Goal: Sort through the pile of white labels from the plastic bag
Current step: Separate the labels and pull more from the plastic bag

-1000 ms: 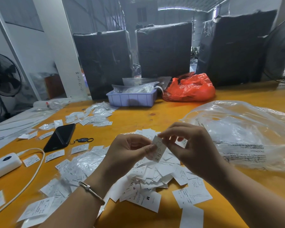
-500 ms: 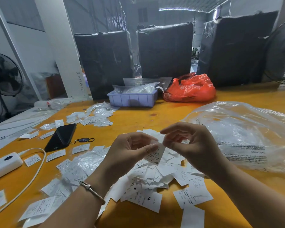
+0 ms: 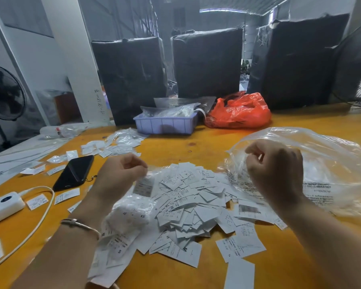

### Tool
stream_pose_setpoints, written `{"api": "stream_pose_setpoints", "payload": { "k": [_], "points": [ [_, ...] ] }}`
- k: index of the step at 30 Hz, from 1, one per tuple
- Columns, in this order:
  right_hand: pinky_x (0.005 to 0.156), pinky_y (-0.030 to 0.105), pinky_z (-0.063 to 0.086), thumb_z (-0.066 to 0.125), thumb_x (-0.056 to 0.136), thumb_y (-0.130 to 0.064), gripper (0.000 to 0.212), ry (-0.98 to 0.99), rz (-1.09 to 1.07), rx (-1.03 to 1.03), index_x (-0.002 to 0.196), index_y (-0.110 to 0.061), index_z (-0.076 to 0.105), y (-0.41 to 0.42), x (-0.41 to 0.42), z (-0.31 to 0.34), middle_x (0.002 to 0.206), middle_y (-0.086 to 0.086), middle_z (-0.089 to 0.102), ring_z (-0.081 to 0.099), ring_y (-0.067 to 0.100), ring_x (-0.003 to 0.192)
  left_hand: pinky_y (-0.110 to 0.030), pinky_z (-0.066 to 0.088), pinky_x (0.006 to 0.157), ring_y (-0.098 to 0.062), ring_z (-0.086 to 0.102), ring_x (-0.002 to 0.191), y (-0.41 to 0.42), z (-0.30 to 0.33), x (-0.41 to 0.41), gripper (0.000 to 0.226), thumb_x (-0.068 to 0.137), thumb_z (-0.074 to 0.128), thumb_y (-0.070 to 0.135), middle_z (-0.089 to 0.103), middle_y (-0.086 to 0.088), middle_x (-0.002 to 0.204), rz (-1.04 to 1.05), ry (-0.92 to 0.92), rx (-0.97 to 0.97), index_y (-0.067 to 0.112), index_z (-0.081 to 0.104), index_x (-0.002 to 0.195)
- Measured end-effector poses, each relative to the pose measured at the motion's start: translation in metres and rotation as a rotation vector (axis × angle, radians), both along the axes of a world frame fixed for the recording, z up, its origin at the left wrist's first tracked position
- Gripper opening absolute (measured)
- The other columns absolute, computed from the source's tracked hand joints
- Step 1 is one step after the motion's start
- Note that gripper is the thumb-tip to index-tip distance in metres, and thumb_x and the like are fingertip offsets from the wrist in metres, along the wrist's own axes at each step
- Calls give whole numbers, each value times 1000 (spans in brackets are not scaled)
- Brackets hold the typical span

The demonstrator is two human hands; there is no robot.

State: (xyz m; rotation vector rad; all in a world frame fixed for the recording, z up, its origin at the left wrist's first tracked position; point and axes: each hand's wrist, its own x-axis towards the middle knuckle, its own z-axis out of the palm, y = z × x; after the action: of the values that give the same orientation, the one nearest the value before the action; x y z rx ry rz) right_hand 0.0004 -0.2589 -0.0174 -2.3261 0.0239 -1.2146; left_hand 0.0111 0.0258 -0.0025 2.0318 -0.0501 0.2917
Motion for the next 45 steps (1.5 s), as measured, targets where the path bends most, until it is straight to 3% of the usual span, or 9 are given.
{"api": "stream_pose_setpoints", "payload": {
  "k": [7,11,19,22,25,29,33,40,45],
  "points": [
    [85,40,32,61,84,-27,25,572,-309,-232,107,-16,58,-26,19,-13,107,6,56,49,27,104,-25,38,50,-18,46,51,19,-6,7,10,79,71,11,70,-15,77,104,328,332,15,74,70],
    [89,40,33,53,90,-29,29,721,-349,-302,114,-13,54,-31,23,-19,115,9,48,44,29,111,-37,54,69,-29,67,76,18,-5,6,15,73,76,9,75,-6,74,107,328,437,19,76,63],
    [88,37,35,55,87,-8,18,656,-325,-242,97,-15,68,-38,26,-21,104,5,64,55,28,100,-29,52,68,-14,64,85,8,-6,3,24,74,80,0,70,1,91,43,343,490,22,75,80],
    [89,38,37,55,87,-11,24,605,-367,-248,108,-16,65,-37,26,-21,111,6,58,50,28,107,-25,39,59,-7,52,74,5,-6,4,25,75,80,4,60,9,85,66,223,437,27,72,83],
    [90,40,35,54,87,-12,36,616,-394,-260,122,-17,56,-38,27,-21,122,7,49,42,29,117,-30,39,71,-10,53,85,2,-8,3,21,76,81,12,58,14,86,112,75,360,30,72,83],
    [85,37,31,53,86,-10,21,688,-417,-312,102,-18,64,-38,27,-22,98,1,50,46,26,109,-30,39,72,-8,54,95,-7,-13,3,16,77,81,18,62,18,95,101,-18,321,31,72,82],
    [84,37,30,53,87,-10,18,637,-409,-266,94,-19,68,-39,29,-22,99,1,61,50,25,103,-19,38,65,3,52,91,-13,-19,2,16,77,80,21,61,21,94,51,-57,385,33,70,79],
    [78,38,31,62,87,-11,14,361,-344,-181,81,-15,74,-37,29,-22,92,8,64,51,32,97,-25,44,70,3,54,93,-21,-23,0,14,79,79,23,63,19,92,5,-86,402,34,70,77],
    [69,35,39,71,75,-1,10,133,-229,-87,67,-5,67,-31,25,-18,68,12,66,60,33,70,-29,49,78,3,54,93,-26,-26,-3,14,79,79,24,63,19,92,-28,-95,406,34,70,77]
  ]
}}
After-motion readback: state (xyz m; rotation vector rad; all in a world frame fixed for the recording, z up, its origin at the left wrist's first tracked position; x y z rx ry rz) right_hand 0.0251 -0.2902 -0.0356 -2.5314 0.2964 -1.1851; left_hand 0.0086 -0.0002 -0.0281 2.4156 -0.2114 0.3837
